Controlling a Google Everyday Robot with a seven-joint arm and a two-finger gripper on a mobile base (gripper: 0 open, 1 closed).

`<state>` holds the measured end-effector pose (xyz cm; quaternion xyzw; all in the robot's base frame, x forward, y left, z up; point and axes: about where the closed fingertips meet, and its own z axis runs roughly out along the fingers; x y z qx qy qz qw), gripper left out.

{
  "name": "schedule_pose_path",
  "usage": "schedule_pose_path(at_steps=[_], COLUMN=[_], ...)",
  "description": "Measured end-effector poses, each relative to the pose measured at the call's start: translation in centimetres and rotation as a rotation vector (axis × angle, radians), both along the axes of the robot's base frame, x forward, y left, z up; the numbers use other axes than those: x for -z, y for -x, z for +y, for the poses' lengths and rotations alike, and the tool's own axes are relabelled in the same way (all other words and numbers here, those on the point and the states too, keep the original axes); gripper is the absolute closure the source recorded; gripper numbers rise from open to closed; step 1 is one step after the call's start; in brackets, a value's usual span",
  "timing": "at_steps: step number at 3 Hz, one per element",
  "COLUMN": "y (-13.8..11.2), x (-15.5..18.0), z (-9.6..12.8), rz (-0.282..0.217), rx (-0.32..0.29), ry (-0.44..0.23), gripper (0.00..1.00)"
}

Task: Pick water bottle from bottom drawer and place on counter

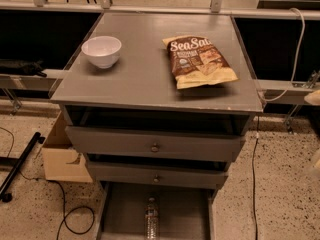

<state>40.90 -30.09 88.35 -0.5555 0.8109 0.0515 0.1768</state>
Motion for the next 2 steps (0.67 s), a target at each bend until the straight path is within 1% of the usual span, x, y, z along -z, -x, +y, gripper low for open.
schedule_pose_path(at_steps=[1,2], y=[2.2,5.5], x=[1.1,0.7], z=[1.4,5.3], rz=[0.043,0.060], rx=[-0.088,-0.246], ry=[-0.045,-0.044], gripper=[0.00,0.00])
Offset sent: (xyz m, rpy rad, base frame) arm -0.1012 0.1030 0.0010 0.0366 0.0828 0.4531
